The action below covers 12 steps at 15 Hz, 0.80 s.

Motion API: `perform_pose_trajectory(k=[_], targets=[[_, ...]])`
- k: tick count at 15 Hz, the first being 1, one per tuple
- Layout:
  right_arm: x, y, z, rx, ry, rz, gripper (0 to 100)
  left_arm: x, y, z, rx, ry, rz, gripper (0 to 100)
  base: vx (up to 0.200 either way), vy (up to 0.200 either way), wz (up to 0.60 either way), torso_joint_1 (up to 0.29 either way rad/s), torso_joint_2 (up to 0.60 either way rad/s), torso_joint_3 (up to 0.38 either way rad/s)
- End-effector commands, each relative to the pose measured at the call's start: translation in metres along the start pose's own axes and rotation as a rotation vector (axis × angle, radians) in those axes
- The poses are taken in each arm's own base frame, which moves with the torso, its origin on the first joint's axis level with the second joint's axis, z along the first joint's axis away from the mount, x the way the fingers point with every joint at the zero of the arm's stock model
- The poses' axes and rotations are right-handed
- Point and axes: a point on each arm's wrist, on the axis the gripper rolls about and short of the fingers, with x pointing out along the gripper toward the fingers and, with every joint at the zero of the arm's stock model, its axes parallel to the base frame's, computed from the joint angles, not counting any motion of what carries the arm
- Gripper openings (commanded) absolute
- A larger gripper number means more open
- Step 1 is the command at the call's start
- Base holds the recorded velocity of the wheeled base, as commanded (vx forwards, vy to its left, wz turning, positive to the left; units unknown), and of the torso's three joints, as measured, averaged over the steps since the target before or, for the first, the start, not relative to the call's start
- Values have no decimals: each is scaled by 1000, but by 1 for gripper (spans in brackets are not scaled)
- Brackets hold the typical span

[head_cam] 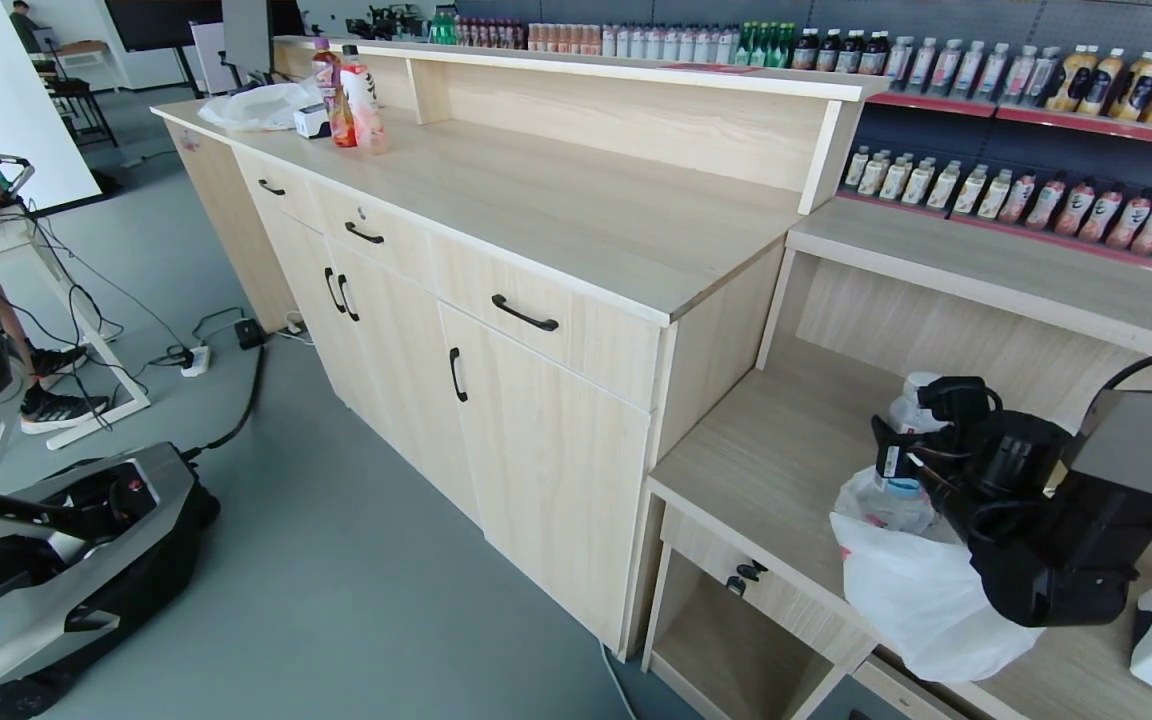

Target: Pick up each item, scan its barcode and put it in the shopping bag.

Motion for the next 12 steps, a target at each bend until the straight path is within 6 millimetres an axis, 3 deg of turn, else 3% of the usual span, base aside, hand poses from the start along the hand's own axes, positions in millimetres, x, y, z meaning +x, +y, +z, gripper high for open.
perform_pose_trajectory(k=[1, 8, 9, 12], targets=[[12, 3, -11, -14, -3, -1, 0, 0, 0, 0, -1, -1, 0, 100, 0, 0, 0, 0, 0, 0], [10, 4, -18, -43, 22, 3, 0, 0, 0, 0, -1, -1, 0, 100, 0, 0, 0, 0, 0, 0], [10, 3, -17, -42, 19, 1, 100, 0, 0, 0, -1, -1, 0, 100, 0, 0, 0, 0, 0, 0], [8, 1, -1, -29, -20, -5, 100, 0, 0, 0, -1, -1, 0, 100, 0, 0, 0, 0, 0, 0]])
